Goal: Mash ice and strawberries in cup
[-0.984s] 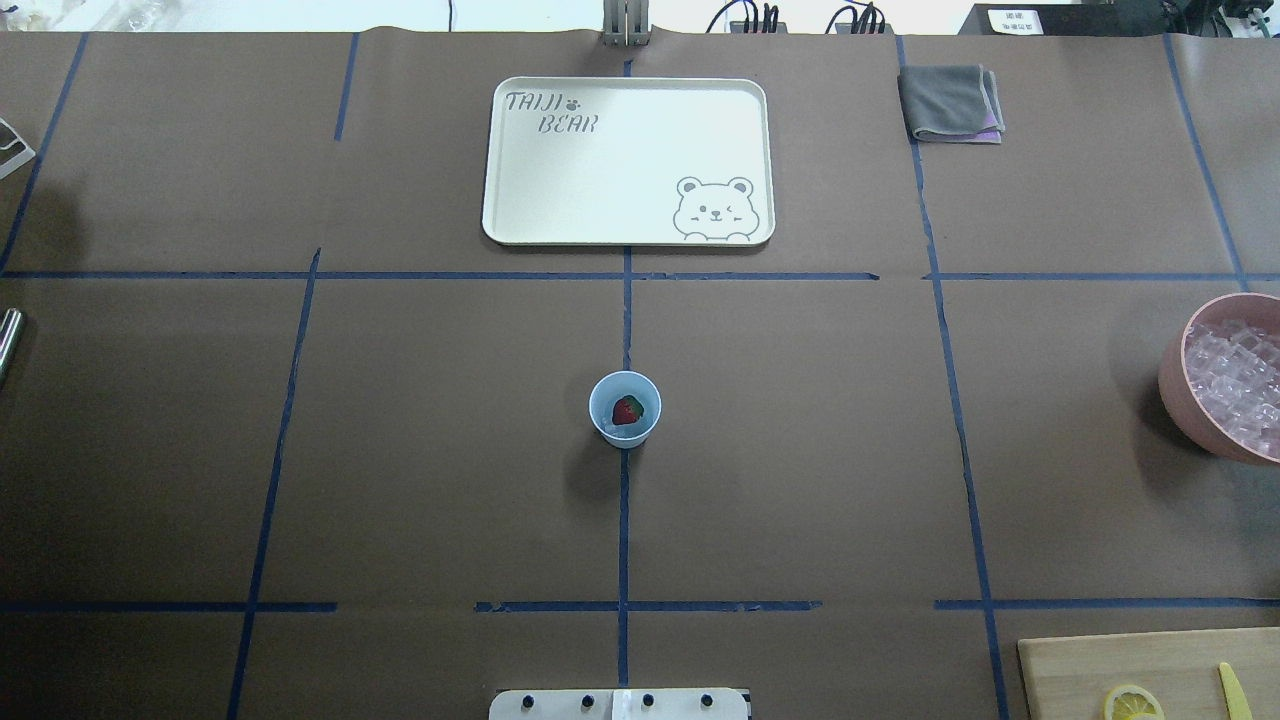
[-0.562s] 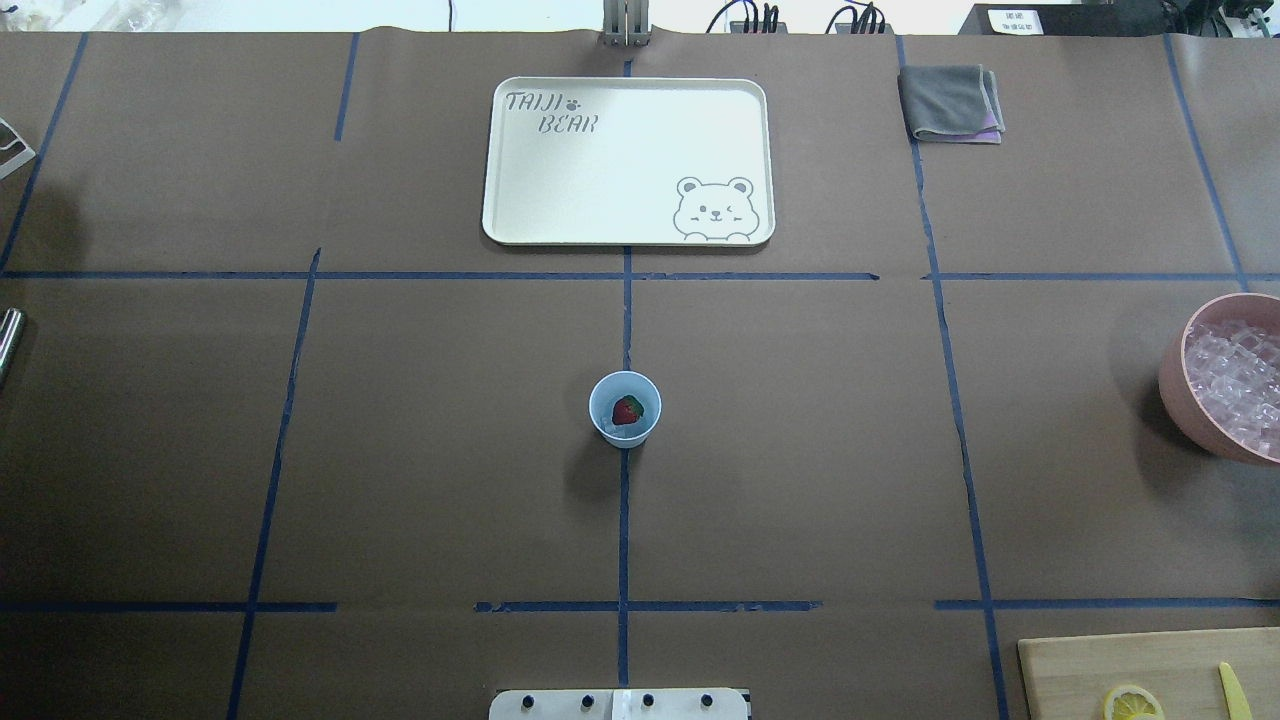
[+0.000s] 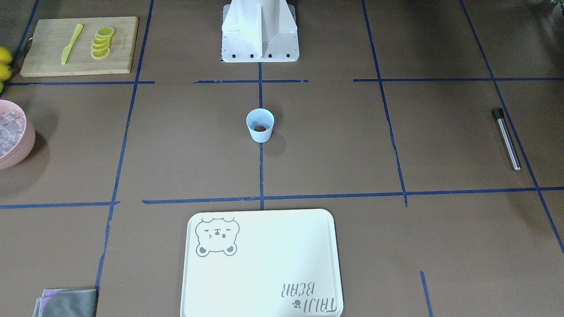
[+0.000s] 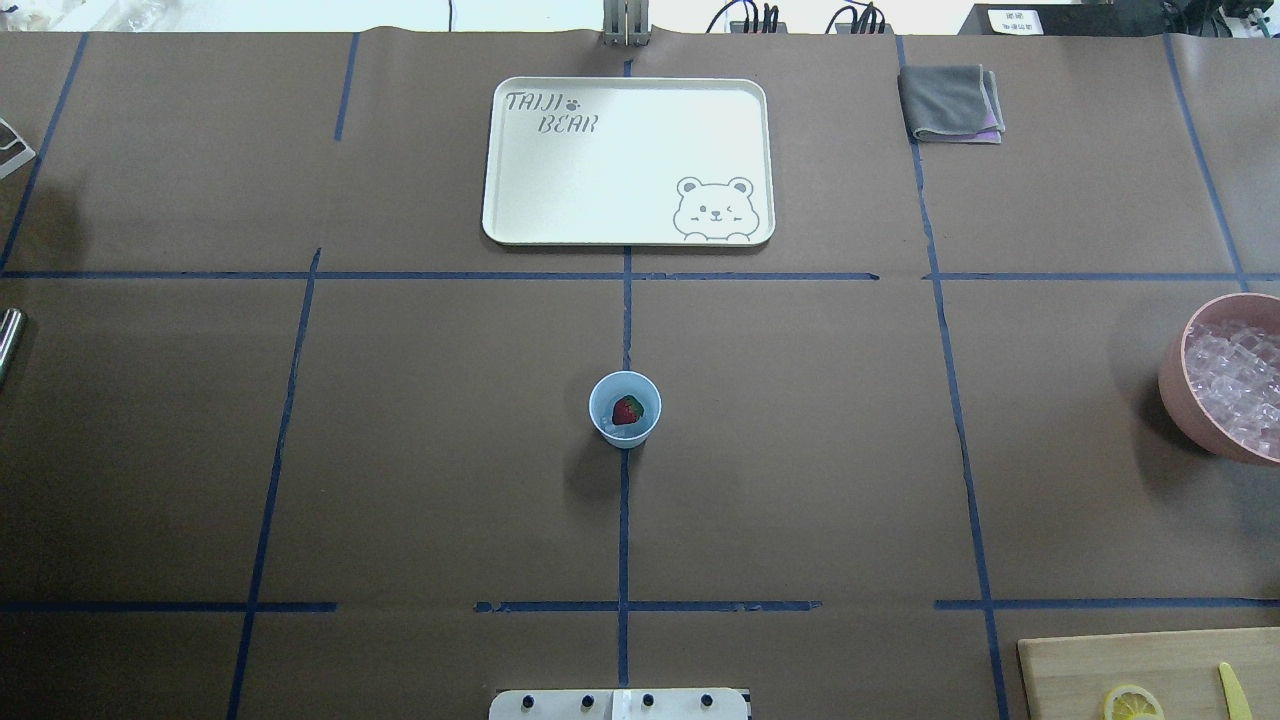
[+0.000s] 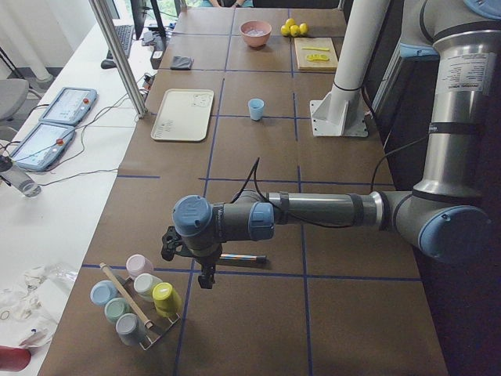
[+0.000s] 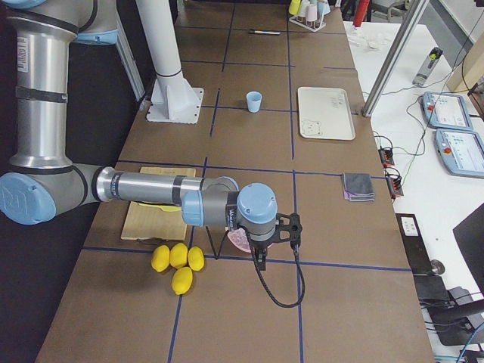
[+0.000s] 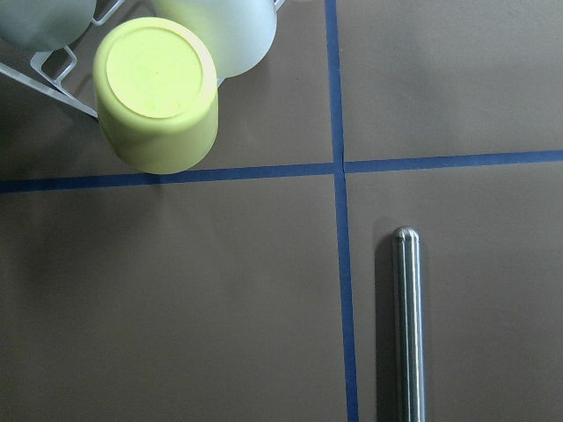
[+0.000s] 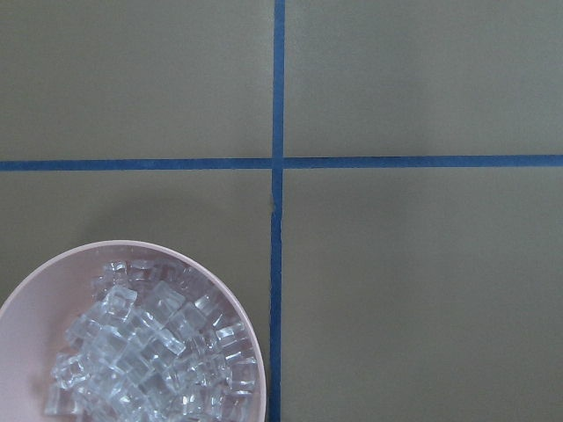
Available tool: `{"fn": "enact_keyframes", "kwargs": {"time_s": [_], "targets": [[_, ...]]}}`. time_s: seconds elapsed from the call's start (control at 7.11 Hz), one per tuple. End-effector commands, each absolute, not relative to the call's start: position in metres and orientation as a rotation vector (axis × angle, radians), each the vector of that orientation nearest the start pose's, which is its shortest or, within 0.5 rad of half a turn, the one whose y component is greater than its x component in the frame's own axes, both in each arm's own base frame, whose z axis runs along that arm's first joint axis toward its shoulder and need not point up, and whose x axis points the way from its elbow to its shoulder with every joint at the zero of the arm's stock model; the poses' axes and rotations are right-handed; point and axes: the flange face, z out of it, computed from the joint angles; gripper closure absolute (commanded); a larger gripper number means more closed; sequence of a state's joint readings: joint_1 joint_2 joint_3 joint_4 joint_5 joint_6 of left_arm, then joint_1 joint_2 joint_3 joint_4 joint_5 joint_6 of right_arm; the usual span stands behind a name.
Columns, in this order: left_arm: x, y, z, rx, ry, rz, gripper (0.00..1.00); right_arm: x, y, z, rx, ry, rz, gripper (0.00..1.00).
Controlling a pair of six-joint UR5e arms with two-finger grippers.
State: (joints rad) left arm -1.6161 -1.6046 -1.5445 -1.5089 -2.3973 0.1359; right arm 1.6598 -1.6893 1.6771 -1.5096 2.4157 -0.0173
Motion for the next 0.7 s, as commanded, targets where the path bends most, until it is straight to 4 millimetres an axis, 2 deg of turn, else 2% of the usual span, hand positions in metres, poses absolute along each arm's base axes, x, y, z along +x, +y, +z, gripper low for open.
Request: {"fn": "enact_keyframes", "kwargs": {"time_s": [0.0, 0.56], "targets": [[-0.0831, -0.4991, 0.6577, 0.024, 0.828, 0.062, 0.0, 0.0981, -0.4373, 0.6505, 0.091, -0.84, 0.046, 0.01], [-0.0831, -0.4997, 0.6577, 0.024, 0.828, 0.062, 0.0, 0.0987, -0.438, 0.6504, 0.092, -0.832, 0.047, 0.01]]}}
